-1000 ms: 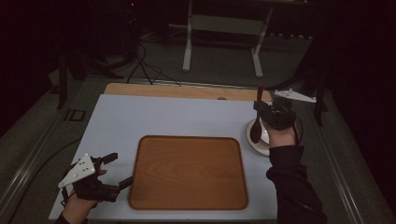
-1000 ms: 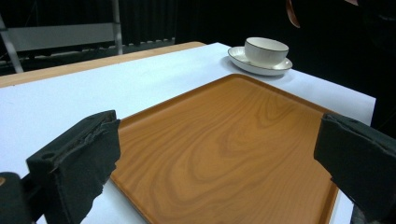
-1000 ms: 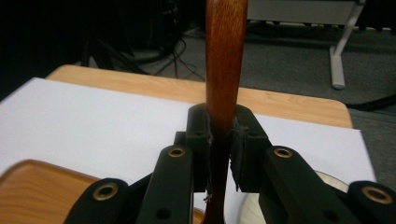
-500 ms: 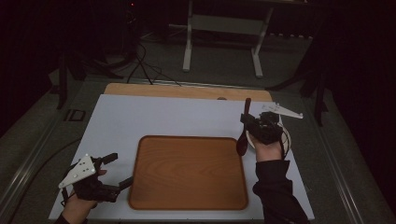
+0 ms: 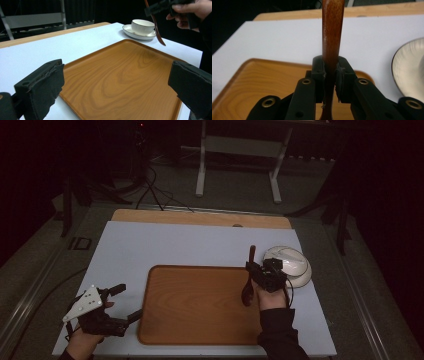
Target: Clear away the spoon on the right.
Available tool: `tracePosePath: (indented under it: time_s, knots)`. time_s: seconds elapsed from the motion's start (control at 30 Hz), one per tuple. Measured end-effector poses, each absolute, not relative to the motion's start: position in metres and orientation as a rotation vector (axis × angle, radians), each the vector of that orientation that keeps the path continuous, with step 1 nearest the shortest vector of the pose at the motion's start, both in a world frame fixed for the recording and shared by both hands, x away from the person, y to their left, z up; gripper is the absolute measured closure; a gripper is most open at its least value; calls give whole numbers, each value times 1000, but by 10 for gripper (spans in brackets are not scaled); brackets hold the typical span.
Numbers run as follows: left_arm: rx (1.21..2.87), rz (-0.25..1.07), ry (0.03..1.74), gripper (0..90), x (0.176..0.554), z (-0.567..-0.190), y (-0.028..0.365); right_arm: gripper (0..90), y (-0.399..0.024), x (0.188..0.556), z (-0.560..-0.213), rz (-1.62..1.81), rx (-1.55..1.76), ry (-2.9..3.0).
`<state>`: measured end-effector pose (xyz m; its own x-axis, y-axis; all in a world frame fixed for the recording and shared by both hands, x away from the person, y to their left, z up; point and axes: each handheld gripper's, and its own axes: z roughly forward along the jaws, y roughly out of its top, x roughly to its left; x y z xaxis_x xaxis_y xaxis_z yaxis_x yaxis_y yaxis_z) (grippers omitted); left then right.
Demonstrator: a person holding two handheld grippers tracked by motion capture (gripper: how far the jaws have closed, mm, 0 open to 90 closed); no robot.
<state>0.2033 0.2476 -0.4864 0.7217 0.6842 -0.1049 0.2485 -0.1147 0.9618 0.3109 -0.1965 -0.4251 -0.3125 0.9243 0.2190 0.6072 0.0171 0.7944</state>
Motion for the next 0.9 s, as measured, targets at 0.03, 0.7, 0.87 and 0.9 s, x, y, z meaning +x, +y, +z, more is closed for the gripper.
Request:
tracePosePath:
  time_s: [0.03, 0.7, 0.87, 0.9]
  knots:
    - [1690, 438, 754, 15, 203, -486, 247, 788, -195, 309, -428, 1196, 1572, 1941]
    - [1694, 439, 749, 15, 203, -486, 246, 787, -179, 298, -493, 1093, 1685, 2023]
    - [1695, 439, 747, 15, 203, -486, 246, 787, -179, 303, -509, 1048, 1751, 2005]
    - [1695, 438, 748, 15, 203, -486, 246, 787, -179, 304, -511, 1037, 1756, 1998]
